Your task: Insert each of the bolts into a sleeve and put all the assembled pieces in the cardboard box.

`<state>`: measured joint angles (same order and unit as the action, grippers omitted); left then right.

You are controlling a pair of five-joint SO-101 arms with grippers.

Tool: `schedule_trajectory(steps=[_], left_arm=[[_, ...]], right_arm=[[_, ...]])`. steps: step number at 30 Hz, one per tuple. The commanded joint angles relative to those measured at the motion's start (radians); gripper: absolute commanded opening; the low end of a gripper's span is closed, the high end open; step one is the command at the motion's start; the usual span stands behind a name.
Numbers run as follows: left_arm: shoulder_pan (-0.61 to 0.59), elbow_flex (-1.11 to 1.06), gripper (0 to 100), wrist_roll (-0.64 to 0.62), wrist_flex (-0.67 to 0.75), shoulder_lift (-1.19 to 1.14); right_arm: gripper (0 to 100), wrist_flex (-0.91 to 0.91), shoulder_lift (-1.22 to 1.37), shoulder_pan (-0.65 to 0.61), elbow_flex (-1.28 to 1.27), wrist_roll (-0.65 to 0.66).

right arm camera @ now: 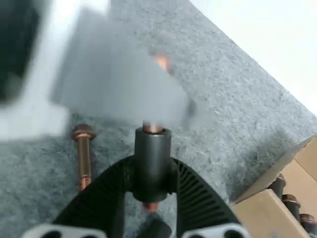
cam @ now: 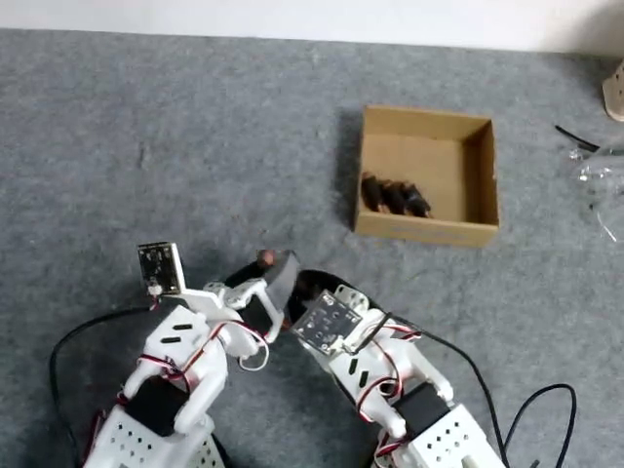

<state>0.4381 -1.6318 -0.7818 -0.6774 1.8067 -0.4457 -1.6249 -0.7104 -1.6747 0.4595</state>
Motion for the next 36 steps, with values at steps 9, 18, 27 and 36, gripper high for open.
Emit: schedule_trajectory(steps=[9, 18, 27, 36], left_arm=[[-0.326, 0.090, 34, -0.196, 0.006, 0.016], [-0.541, 0.088, 22, 0.029, 0.002, 0.015], [-0.498, 0.039, 1, 0.735, 0.002, 0.015], [-0.499, -0.064, 1, 0.996, 0.020, 0.015]], right_arm=[[0.5, 0.028, -0.021, 0.018, -0.125, 0.011], [0.5, 0.056, -0.021, 0.104, -0.124, 0.006], [0.5, 0.117, -0.019, 0.189, -0.125, 0.003], [0.5, 0.113, -0.018, 0.226, -0.124, -0.044]])
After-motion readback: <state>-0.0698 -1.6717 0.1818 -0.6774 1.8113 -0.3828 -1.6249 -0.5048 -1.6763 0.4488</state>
